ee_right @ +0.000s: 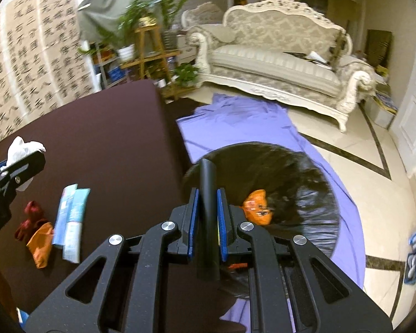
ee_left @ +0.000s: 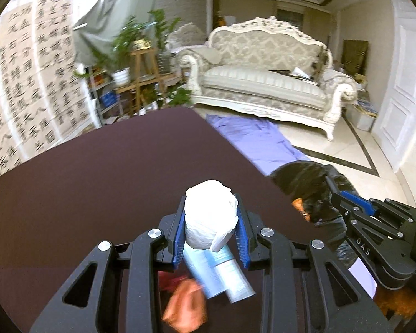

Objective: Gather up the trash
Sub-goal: 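Carry the tissue ball and black tube over the bin and open both grippers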

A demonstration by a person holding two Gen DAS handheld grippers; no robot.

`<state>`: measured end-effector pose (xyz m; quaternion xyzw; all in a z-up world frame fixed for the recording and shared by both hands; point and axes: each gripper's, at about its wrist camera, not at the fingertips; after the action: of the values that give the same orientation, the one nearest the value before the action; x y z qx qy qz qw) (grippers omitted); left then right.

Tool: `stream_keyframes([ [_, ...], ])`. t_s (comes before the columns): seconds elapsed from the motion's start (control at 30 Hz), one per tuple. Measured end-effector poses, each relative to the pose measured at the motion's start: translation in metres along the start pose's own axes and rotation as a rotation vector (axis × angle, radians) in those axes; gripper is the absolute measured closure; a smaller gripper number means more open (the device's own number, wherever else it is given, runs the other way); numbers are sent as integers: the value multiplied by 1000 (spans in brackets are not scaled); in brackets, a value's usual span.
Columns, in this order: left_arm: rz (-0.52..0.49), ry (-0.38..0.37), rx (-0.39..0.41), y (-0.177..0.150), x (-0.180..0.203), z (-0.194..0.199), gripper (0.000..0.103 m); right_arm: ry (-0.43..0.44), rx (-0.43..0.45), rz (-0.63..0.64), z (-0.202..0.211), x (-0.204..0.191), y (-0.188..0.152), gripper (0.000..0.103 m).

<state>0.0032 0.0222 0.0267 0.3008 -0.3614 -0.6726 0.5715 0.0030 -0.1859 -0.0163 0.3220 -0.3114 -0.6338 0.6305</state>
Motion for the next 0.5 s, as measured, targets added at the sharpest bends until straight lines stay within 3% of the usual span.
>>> stream_keyframes([
  [0.5,-85,-57,-43,10,75,-62,71,-83,17,-97,-17,64,-1,90],
])
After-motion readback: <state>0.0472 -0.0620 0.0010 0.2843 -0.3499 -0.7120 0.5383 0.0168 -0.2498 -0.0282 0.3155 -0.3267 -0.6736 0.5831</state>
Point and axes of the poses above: each gripper's, at about its wrist camera, not at the fingertips, and z roughly against the way its jaws point, x to its right, y to its top, and after that the axes turned 6 degrees about x, right-handed
